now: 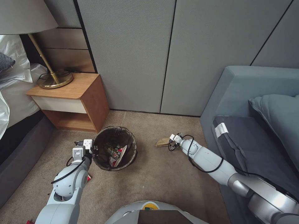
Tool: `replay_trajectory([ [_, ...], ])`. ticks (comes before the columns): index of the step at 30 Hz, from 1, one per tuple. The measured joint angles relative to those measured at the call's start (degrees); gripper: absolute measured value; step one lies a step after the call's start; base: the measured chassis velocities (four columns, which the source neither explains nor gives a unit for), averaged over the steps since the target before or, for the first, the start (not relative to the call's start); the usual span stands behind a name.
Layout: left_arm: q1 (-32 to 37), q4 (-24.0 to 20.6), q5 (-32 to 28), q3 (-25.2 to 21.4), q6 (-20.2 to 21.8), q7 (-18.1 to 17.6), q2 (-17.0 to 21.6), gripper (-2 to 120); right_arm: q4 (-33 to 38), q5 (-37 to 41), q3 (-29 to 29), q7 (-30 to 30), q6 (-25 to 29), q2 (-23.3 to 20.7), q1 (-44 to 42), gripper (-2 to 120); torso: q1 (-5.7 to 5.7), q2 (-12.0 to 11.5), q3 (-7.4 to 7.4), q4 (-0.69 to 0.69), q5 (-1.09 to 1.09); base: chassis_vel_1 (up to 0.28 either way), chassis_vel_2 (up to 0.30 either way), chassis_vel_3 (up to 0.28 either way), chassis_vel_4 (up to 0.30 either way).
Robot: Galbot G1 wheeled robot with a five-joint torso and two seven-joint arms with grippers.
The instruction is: Pick up the trash bin, then pick up the garbage from the floor and place it into the trash bin.
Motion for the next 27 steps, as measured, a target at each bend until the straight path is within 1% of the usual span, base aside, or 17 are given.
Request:
replay_trajectory([
  [2,0.0,0.0,0.0,0.1,0.0,0.0,0.0,3,-1.9,-1.2,-0.1,-0.5,1.0,2.1,0.1,100,0.00,0.0,0.00,0.00,-0.01,0.000,0.000,0.000,0.000],
  [3,0.0,0.0,0.0,0.1,0.0,0.0,0.0,3,-1.9,-1.2,-0.1,-0.5,1.0,2.1,0.1,100,0.00,0.0,0.00,0.00,-0.01,0.000,0.000,0.000,0.000],
  [5,0.0,0.0,0.0,-0.2,0.0,0.1,0.2,3,-3.3,-2.2,0.0,-0.7,1.5,4.1,0.4,100,0.00,0.0,0.00,0.04,0.03,0.000,0.000,0.000,0.000],
  [8,0.1,0.0,0.0,-0.4,0.0,0.1,0.3,3,-3.6,-2.4,-0.2,-0.8,1.5,4.7,1.0,99,0.00,0.0,0.00,0.04,0.00,0.000,0.000,0.000,0.000],
  [9,0.1,0.0,0.0,-0.4,0.0,0.1,0.3,3,-3.9,-2.5,-0.4,-0.9,1.5,4.9,1.3,95,0.00,0.0,0.00,0.03,0.00,0.000,0.000,0.000,0.000],
  [10,0.1,0.0,0.0,-0.4,0.0,0.1,0.3,3,-3.9,-2.5,-0.4,-0.9,1.5,4.9,1.3,95,0.00,0.0,0.00,0.03,0.00,0.000,0.000,0.000,0.000],
  [12,0.1,0.0,0.0,-0.3,0.0,0.2,0.1,3,-4.3,-2.8,-0.7,-1.0,1.6,5.3,1.9,84,0.00,0.0,0.00,0.00,0.00,0.000,0.000,0.000,0.000],
  [14,0.1,0.0,0.0,-0.2,0.0,0.2,0.0,3,-4.4,-2.9,-0.7,-1.0,1.7,5.4,2.1,82,0.00,0.0,0.00,0.00,0.00,0.000,0.000,0.000,0.000],
  [15,0.0,0.0,0.0,0.0,0.0,0.3,-0.1,3,-4.5,-2.9,-0.7,-1.0,1.7,5.5,2.2,75,0.00,0.0,0.00,0.01,-0.01,0.000,0.000,0.000,0.000],
  [16,0.0,0.0,0.0,0.0,0.0,0.3,-0.1,3,-4.5,-2.9,-0.7,-1.0,1.7,5.5,2.4,71,0.00,0.0,0.00,0.01,0.00,0.000,0.000,0.000,0.000],
  [17,-0.1,0.0,0.0,0.0,0.0,0.3,-0.1,3,-4.6,-2.9,-0.7,-1.0,1.7,5.6,2.4,68,0.00,0.0,0.00,0.01,0.00,0.000,0.000,0.000,0.000],
  [18,-0.1,0.0,0.0,0.0,0.0,0.3,-0.1,3,-4.6,-2.9,-0.7,-1.0,1.7,5.6,2.4,68,0.00,0.0,0.00,0.01,0.00,0.000,0.000,0.000,0.000],
  [21,-0.2,0.0,0.0,0.1,0.0,0.3,0.1,3,-4.9,-2.9,-0.7,-1.2,1.7,5.6,2.5,51,0.00,0.0,0.00,0.00,0.00,0.000,0.000,0.000,0.000],
  [22,-0.2,0.0,0.0,0.1,0.0,0.3,0.1,3,-4.9,-2.9,-0.7,-1.2,1.7,5.6,2.5,51,0.00,0.0,0.00,0.00,0.00,0.000,0.000,0.000,0.000],
  [24,-0.2,0.0,0.0,0.0,0.0,0.3,0.2,3,-4.9,-3.0,-0.5,-1.3,1.8,5.6,2.4,39,0.00,0.0,0.00,0.01,0.00,0.000,0.000,0.000,0.000],
  [25,-0.2,0.0,0.0,0.0,0.0,0.3,0.2,3,-4.9,-3.0,-0.5,-1.3,1.8,5.6,2.4,39,0.00,0.0,0.00,0.01,0.00,0.000,0.000,0.000,0.000],
  [27,-0.2,0.0,0.0,0.0,0.0,0.3,0.2,3,-4.6,-3.0,-0.5,-1.4,1.7,5.5,2.2,31,0.00,0.0,0.00,0.00,0.01,0.000,0.000,0.000,0.000],
])
